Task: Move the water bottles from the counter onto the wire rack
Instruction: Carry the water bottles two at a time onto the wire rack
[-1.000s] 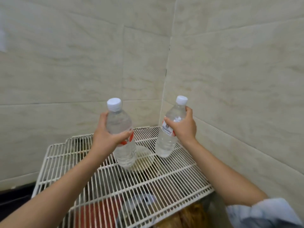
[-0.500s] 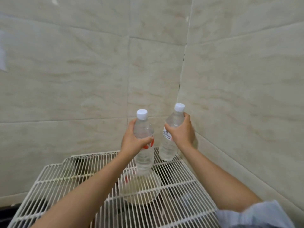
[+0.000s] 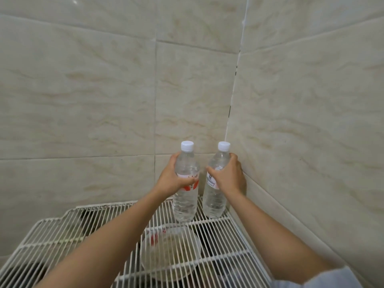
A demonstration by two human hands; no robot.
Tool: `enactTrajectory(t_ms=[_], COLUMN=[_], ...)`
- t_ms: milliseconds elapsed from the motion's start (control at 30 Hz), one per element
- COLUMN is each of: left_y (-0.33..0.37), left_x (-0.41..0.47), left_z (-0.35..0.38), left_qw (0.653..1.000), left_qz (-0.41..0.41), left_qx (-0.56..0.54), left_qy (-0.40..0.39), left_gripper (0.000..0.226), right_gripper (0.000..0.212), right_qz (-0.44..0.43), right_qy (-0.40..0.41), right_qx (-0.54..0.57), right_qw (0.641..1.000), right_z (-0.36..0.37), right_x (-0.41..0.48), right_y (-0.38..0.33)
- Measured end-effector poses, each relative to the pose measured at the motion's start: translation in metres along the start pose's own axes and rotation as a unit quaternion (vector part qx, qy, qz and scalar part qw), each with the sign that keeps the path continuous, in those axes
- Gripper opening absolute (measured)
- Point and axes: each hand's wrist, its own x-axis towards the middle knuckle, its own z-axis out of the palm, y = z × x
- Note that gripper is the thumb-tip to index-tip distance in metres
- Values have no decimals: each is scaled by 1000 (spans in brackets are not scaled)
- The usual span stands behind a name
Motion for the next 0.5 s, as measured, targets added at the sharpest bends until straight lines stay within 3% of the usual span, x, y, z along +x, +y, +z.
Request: enactTrajectory(t_ms=[300,400,500], left_y=[2,-2,-17], left_x=[1,-5,-23], left_z=[4,1,-16], left_qw=[999,998,990], left_qz=[-25,-51,-101], left_qx=[2,21,99], left_qy=[-27,-29,20], left_gripper=[86,107,119], right_gripper=[54,50,51], right_qz=[-50,-49,-85], right_qy=[-23,12,46], right_qx=[87,115,95], right_qw=[995,992,991], right_z=[-11,-25,-34], right_x=[-9,-24,-47], right_y=[14,16,18])
